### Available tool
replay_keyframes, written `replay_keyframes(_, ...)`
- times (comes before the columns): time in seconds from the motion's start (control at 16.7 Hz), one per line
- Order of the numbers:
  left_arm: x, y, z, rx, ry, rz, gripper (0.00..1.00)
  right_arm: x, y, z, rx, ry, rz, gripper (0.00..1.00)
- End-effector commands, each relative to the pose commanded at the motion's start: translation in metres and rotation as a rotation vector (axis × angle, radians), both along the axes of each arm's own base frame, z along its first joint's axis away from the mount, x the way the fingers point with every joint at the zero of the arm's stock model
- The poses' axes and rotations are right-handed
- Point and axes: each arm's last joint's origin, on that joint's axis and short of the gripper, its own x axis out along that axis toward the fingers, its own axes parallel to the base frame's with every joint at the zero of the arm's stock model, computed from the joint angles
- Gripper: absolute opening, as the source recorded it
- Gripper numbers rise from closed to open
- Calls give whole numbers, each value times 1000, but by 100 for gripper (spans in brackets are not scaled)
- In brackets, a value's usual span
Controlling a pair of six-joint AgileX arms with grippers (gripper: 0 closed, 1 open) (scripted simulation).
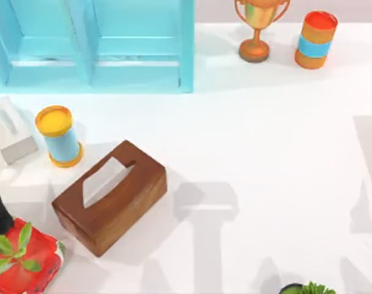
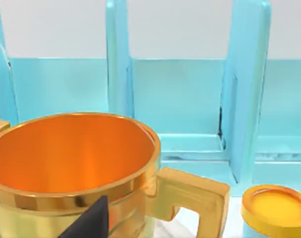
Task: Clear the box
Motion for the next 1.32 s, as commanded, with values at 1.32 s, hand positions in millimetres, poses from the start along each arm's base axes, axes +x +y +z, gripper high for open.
replay_keyframes(1.32, 0, 0, 0, 0, 0, 0, 100, 132, -101, 85, -63, 1408, -35, 100)
